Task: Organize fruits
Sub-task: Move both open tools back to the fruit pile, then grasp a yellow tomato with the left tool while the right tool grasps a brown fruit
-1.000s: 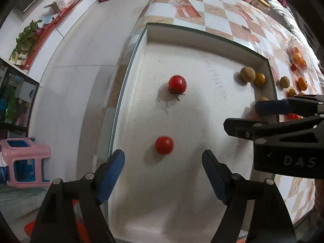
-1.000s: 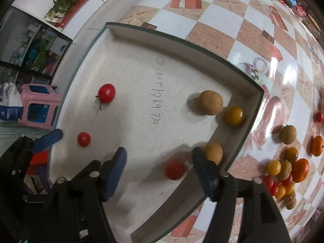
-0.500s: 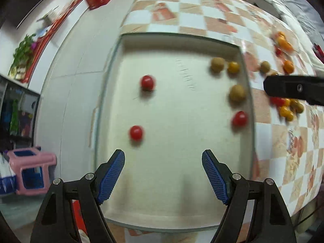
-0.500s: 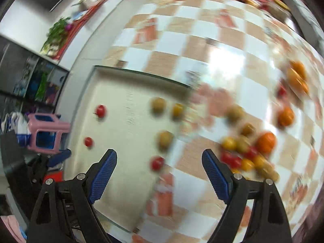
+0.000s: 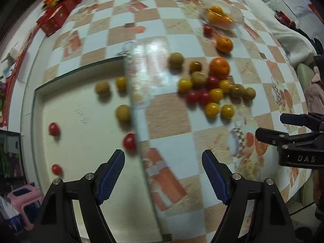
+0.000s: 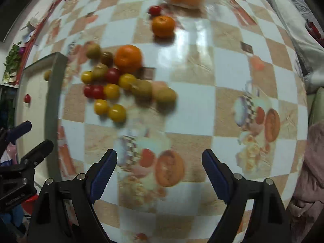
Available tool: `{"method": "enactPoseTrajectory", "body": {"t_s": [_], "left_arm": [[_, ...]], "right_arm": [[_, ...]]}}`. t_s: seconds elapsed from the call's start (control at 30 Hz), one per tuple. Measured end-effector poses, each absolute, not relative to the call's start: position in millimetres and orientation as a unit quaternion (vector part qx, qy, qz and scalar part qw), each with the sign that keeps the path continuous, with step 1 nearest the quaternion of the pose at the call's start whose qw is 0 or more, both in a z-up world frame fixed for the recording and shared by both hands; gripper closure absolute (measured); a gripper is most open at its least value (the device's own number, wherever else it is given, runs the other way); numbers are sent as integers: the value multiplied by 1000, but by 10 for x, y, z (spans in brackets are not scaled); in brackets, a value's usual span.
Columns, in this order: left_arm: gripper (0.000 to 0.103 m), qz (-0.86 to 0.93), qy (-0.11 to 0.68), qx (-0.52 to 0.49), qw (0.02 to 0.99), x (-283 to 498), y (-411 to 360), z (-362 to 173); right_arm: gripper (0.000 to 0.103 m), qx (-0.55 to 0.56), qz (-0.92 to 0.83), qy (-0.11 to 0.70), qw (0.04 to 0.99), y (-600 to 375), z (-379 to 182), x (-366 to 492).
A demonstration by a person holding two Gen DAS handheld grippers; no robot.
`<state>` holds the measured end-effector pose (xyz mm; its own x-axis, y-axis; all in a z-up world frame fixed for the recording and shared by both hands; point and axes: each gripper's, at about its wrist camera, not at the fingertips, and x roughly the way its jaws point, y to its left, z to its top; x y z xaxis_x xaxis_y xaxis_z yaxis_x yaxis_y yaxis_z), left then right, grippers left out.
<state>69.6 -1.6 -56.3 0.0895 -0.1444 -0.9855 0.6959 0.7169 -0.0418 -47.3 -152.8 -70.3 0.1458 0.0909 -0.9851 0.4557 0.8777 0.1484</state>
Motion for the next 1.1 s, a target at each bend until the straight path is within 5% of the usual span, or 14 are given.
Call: {"method": "enactPoseTrajectory", "body": {"t_s": [0.27,0.5,0.77,0.87,1.1], "left_arm": [[23,-307,618,237,684,689,-412,-890],[24,-308,622,238,679,778,-593,-1069],[34,-305,622,241,680,768,-806,-1130],[34,-297,622,240,684,749,-894,-1132],[47,-288,622,240,688,730,-1110,-1127]], "right_arm": [[16,198,-117,632,740,-1799,-836,-545],[40,185,-82,629,751,-1863,-936,-232],[51,155,-66,618,768,-1856,-908,-23],[75,152,-61,617,770,-1831,-896,42],[74,175,-58,613,768,-1892,-840,-31]]}}
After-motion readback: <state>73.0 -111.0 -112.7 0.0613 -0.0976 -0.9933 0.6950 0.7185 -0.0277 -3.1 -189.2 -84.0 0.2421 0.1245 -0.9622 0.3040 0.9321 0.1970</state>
